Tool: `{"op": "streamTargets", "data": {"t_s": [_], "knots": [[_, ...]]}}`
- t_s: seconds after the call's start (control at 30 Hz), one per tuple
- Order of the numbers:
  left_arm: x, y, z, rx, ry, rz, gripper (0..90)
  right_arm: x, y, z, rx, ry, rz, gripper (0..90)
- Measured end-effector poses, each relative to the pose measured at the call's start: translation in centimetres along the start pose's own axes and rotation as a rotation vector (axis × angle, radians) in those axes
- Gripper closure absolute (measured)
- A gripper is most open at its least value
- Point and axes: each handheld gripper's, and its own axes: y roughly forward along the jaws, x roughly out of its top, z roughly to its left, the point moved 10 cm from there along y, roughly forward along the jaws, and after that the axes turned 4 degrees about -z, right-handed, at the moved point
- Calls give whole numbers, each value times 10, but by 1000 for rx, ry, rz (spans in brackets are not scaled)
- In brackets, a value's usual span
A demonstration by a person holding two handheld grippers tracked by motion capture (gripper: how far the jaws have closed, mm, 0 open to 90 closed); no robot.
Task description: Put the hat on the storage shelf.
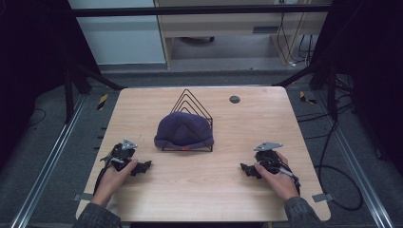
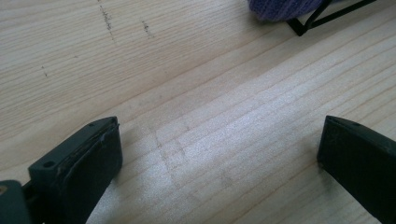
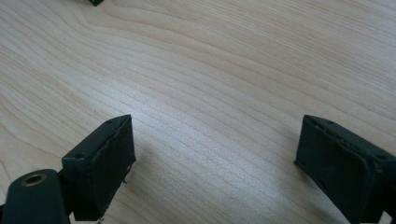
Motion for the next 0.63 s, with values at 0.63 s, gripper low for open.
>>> {"op": "streamTargets", "data": {"t_s": [0.63], "knots": [[1, 1, 0, -5, 4, 5, 0, -5, 1, 6, -28, -42, -48, 71]]}}
